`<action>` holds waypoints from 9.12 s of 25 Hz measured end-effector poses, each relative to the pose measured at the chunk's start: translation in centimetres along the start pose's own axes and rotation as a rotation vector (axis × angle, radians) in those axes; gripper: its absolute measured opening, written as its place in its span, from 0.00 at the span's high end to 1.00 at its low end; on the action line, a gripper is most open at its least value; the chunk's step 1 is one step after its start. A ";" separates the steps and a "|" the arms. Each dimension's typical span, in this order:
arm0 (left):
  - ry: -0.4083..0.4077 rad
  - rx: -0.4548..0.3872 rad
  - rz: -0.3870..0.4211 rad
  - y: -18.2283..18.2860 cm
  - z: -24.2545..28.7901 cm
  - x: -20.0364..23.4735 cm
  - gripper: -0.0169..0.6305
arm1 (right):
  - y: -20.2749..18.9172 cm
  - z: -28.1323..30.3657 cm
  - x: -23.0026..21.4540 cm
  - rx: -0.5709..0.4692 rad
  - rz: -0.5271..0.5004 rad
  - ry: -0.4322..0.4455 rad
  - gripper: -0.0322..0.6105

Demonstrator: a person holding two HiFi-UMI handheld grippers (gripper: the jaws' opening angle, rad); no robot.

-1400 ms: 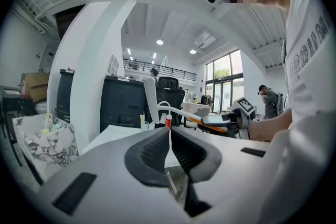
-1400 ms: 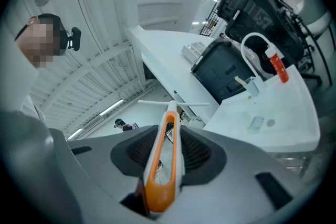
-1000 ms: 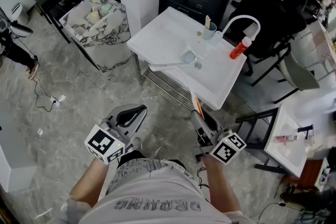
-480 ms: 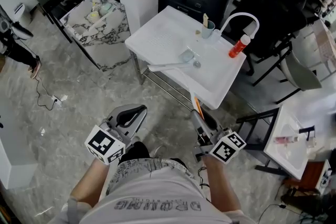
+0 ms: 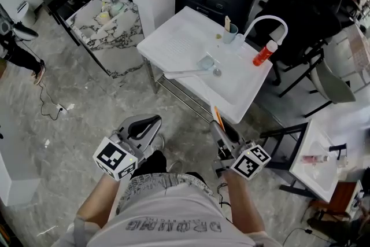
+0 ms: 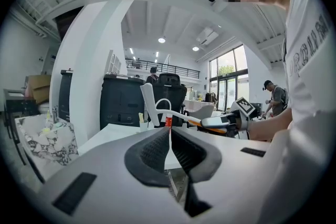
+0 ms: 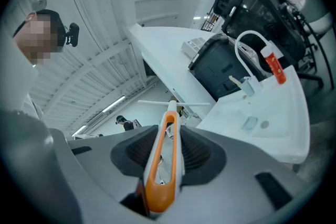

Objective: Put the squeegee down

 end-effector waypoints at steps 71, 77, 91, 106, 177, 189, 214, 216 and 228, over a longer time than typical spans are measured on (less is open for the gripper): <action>-0.110 -0.032 -0.176 6.1 10.7 37.3 0.93 | 15.9 30.2 -10.1 0.081 0.024 -0.185 0.73; -0.088 -0.026 -0.186 5.7 11.2 38.1 0.93 | 16.5 31.3 -11.8 0.114 0.013 -0.191 0.73; 0.007 0.026 -0.247 4.8 16.2 39.5 0.93 | 18.3 34.8 -18.9 0.293 -0.105 -0.190 0.73; 0.123 0.098 -0.268 5.3 20.9 39.7 0.93 | 18.7 37.9 -25.5 0.473 -0.266 -0.175 0.73; 0.206 0.215 -0.348 -1.2 24.1 37.9 0.93 | 9.2 46.2 -33.6 0.726 -0.460 -0.325 0.73; 0.208 0.212 -0.347 -1.2 23.7 38.1 0.93 | 9.3 46.3 -33.5 0.722 -0.440 -0.324 0.65; 0.188 0.177 -0.294 1.2 22.8 37.7 0.93 | 13.1 44.2 -31.6 0.618 -0.455 -0.356 0.61; 0.181 0.169 -0.287 1.5 22.9 37.7 0.93 | 13.5 43.9 -31.2 0.606 -0.456 -0.354 0.61; 0.129 0.137 -0.236 3.1 22.3 37.7 0.93 | 15.6 42.3 -27.5 0.535 -0.456 -0.352 0.63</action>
Point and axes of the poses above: the fingertips, and each gripper's own axes: z forward along the fingers, x to its left, y out of its top, the point moved 5 cm from there along -z, backward along the fingers, and after that the axes turned 15 degrees about x, right-handed, at the moved point
